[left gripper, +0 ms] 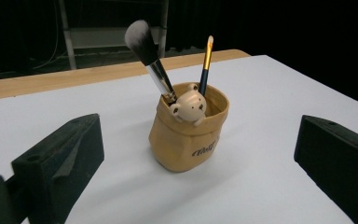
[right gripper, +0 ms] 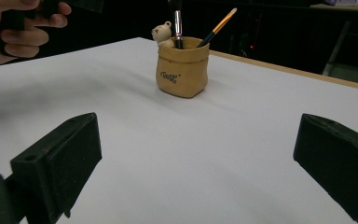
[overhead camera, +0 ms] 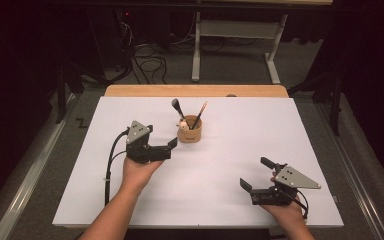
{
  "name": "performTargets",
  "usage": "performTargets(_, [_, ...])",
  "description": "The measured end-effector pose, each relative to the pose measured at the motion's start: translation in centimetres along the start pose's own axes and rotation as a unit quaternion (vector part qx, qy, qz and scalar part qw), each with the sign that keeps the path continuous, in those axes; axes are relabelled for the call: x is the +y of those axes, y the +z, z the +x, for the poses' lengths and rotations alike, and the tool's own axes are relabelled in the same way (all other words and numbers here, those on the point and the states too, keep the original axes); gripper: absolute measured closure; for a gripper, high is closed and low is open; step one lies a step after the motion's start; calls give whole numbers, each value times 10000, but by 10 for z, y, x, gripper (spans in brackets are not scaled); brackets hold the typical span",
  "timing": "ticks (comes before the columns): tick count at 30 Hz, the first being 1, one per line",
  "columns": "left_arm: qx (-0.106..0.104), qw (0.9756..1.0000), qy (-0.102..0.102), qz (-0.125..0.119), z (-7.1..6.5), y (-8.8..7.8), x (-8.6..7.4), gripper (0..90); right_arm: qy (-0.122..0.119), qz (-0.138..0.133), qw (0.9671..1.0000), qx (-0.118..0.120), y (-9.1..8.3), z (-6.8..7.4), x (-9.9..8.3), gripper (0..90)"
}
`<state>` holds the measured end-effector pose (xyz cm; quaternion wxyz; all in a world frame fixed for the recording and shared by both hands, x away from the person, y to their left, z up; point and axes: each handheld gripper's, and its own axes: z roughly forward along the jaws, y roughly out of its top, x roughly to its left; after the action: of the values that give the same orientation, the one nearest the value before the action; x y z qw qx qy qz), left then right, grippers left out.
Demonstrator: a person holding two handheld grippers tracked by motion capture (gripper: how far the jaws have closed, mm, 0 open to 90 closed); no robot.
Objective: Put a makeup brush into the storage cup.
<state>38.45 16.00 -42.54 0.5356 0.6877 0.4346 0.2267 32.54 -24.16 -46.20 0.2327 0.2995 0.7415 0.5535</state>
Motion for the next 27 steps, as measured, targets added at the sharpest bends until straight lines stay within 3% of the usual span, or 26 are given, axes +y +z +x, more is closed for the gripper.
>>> performTargets(14, [17,10000,42,-83,1,-32,-23,1,37,4,10000,-74,-1,-2,0,4])
performTargets(27, [93,9999,2,-91,6,-76,-55,2,68,10,9999,-128,-4,-3,1,4])
